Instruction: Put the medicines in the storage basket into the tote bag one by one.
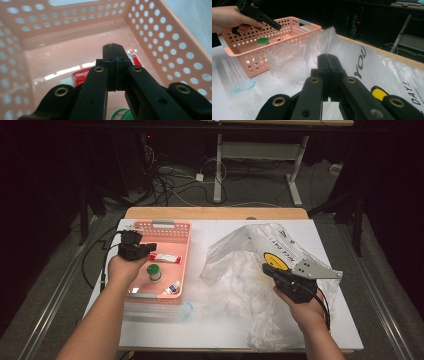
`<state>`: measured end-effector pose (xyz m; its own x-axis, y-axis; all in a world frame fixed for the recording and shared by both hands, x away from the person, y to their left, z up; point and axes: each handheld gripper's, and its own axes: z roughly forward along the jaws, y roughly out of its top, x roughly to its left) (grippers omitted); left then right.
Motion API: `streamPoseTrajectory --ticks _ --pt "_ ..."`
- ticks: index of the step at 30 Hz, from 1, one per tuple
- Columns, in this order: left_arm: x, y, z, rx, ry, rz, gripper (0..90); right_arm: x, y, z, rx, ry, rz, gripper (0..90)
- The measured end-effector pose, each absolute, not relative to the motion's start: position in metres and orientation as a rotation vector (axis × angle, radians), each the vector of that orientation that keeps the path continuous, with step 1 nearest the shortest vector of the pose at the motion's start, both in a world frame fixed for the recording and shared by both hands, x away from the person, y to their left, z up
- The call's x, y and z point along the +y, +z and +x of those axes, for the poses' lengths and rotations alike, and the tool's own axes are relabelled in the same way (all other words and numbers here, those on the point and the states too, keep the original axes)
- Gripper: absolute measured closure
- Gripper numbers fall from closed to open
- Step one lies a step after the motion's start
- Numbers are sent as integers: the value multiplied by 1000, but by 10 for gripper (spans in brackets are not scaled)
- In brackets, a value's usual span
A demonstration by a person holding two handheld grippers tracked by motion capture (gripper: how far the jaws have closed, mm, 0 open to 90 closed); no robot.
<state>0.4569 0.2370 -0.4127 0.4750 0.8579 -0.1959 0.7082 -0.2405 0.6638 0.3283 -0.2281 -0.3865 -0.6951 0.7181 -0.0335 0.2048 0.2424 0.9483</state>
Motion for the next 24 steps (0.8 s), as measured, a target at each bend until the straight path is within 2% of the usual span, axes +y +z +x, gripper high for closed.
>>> streamPoseTrajectory --ticks 6,10,18,24 --pt "219 -420 472 1258 106 2068 878 -229 -387 329 2057 1462 848 900" --pt "207 -428 480 1306 105 2229 877 -228 -389 329 2062 1459 849 900" --pt "204 -439 488 1383 -4 2265 880 -227 -389 329 2067 1457 844 900" --pt "205 -444 491 1394 -8 2293 881 -227 -390 330 2064 1460 845 900"
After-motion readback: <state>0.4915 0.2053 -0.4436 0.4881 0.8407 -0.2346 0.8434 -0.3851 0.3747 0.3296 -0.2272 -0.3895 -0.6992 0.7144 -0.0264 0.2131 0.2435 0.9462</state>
